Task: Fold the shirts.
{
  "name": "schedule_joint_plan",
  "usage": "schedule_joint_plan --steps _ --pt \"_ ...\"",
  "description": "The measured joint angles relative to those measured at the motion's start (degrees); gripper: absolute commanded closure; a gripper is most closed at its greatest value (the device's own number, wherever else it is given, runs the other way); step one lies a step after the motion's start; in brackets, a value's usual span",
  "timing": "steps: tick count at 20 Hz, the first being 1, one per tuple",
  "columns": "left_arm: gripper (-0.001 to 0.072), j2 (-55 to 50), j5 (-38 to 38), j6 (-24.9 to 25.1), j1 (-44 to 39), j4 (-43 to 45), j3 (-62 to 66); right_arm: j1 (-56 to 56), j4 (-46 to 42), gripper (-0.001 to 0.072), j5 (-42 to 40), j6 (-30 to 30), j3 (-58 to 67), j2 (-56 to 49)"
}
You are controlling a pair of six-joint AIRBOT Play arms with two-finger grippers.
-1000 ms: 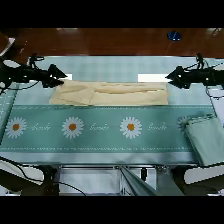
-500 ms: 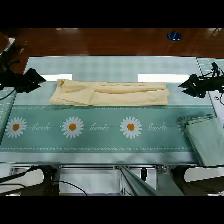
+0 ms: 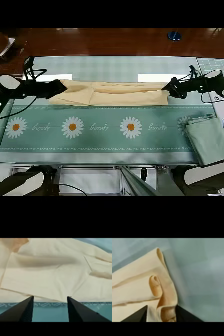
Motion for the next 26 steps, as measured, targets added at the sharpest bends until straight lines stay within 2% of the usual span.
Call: schedule_joint_plan --steps 1,3,4,5,6,10,13,16,21,26 --pt "0.02 0.11 0.22 -0.02 -0.83 0.02 -0.11 0.87 0.48 0.035 0.35 0.02 0.02 -0.42" --pt "0.0203 0.11 0.55 -0.02 -2.29 0.04 -0.31 2.67 0.55 0.0695 1.33 -0.31 0.02 -1.09" --pt "0.0267 0.09 0.76 -0.04 -2.82 0.04 -0.37 3.34 0.52 0.0693 2.08 -0.52 0.04 -1.25" --pt "0.0531 -0.04 0.74 -0.15 -3.23 0.04 -0.42 3.87 1.46 0.0693 2.56 -1.53 0.2 -1.2" --pt "0.0681 -0.11 0.76 -0.17 -3.54 0.04 -0.42 4.0 2.36 0.0694 3.39 -2.47 0.22 -0.92" --pt "0.0686 -0.31 0.72 1.01 -4.35 -1.25 -0.48 2.29 2.14 0.0693 7.43 -5.16 0.07 5.2" --pt "0.0687 -1.14 1.97 1.88 -7.41 -3.32 -0.13 0.0 -2.45 0.0694 10.08 -5.88 -3.39 15.47" --pt "0.0687 -4.57 4.42 2.21 -14.21 -4.48 2.6 -1.42 -5.25 0.0694 11.21 -6.14 -9.7 28.39" --pt "0.0687 -17.35 6.14 1.88 -28.81 -5.14 15.98 -2.16 -7.54 0.0693 13.22 -4.42 -18.21 47.41" --pt "0.0687 -32.37 3.78 -1.09 -40.33 -6.67 32.63 -2.29 -6.54 0.0694 15.32 -2.38 -20.55 56.54"
